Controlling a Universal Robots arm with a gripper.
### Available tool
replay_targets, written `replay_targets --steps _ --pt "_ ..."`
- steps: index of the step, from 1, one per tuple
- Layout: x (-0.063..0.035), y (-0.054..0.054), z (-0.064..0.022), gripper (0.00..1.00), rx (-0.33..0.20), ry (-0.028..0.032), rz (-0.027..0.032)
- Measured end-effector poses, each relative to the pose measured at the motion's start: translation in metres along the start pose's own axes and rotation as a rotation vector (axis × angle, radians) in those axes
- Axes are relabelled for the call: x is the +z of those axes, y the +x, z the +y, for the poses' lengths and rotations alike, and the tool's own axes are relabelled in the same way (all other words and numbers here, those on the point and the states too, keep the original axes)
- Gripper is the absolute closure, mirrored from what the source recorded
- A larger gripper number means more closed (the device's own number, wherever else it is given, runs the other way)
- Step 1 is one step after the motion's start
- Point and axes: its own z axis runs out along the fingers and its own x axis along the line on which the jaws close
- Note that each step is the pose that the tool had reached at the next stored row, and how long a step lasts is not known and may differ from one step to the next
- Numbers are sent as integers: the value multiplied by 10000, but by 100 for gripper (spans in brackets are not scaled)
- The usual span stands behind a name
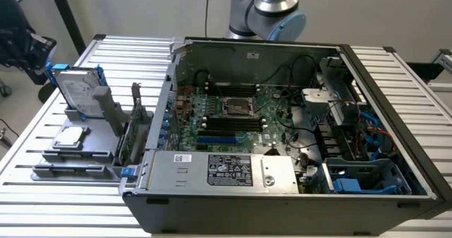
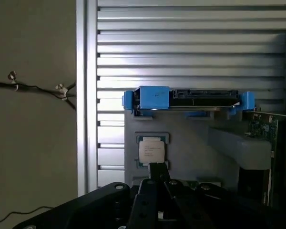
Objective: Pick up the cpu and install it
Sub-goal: 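Reach for the cpu, then pick up the cpu and move it towards the insertion slot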
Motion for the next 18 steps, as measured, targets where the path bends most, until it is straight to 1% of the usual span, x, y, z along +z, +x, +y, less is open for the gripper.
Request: replay_targets --steps 4,18 --pt "64 -10 -54 90 -79 1 28" --pt "66 -13 -56 89 -85 0 32"
